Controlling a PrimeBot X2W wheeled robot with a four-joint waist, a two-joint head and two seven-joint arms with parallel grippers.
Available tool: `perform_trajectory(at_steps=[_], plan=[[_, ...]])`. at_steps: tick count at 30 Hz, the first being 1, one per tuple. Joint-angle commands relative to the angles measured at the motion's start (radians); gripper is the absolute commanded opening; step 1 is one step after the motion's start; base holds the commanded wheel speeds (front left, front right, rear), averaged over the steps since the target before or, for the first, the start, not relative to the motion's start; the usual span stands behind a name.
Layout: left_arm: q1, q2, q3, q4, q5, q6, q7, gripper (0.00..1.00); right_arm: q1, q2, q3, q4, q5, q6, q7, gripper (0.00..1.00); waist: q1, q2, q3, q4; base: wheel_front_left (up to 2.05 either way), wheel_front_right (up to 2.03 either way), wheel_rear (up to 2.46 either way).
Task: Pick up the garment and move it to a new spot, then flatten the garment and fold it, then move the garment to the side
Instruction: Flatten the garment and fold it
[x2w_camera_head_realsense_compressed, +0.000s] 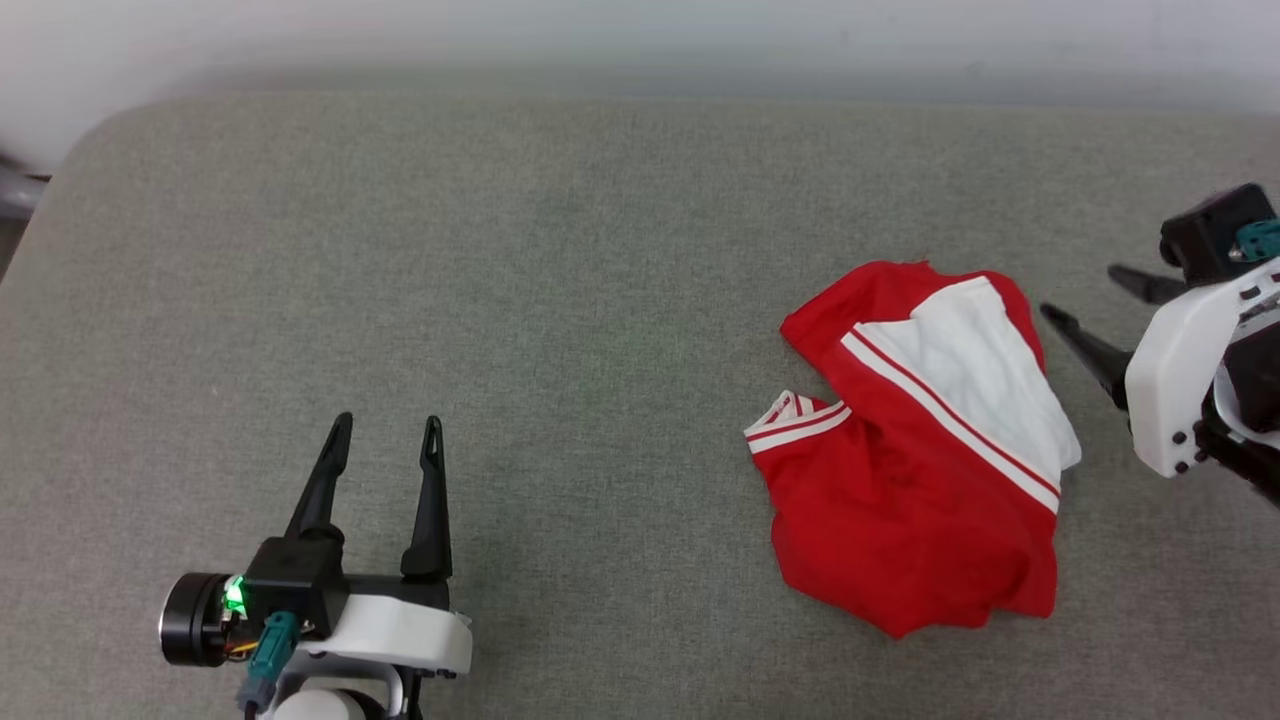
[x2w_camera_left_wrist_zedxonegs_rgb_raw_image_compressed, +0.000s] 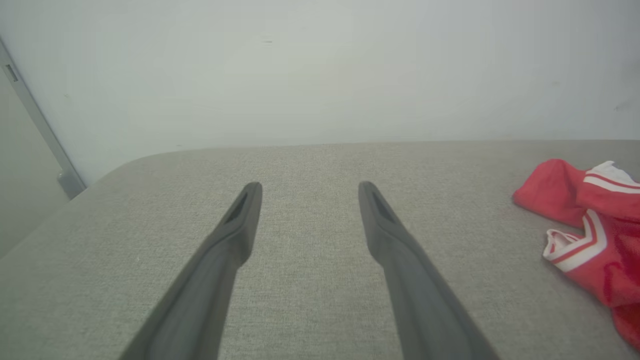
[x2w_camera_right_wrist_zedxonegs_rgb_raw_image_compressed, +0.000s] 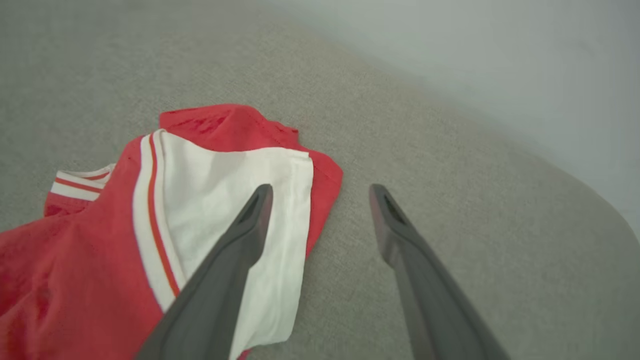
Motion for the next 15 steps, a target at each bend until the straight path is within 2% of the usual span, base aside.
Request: perform_trajectory(at_steps=[1,4,7,15], plan=[[-0.018,-0.001,0.003,-0.001,-0.001,-0.001,-0.003,1.0,-0.027,-0.018,0.017,0.0,0.026,-0.001,0.035,1.0,-0.0001,0.0,0.021,0.008,0.0,0.0,0.0],[-0.034,-0.003,0.002,-0.003,-0.004,-0.002,-0.003,1.0,-0.042,-0.048,0.07,0.013,0.096,-0.001,0.149,1.0,-0.0001,0.0,0.049,0.014,0.0,0.0,0.0],[-0.053,-0.004,-0.004,-0.003,-0.006,-0.005,-0.003,1.0,-0.06,-0.051,0.105,0.034,0.124,-0.001,0.21,1.0,-0.0001,0.0,0.079,0.024,0.0,0.0,0.0],[-0.092,-0.005,-0.024,0.001,-0.012,0.0,-0.003,1.0,-0.063,-0.009,0.204,0.173,0.12,-0.001,0.222,1.0,-0.0001,0.0,0.141,0.058,0.0,0.0,0.0]])
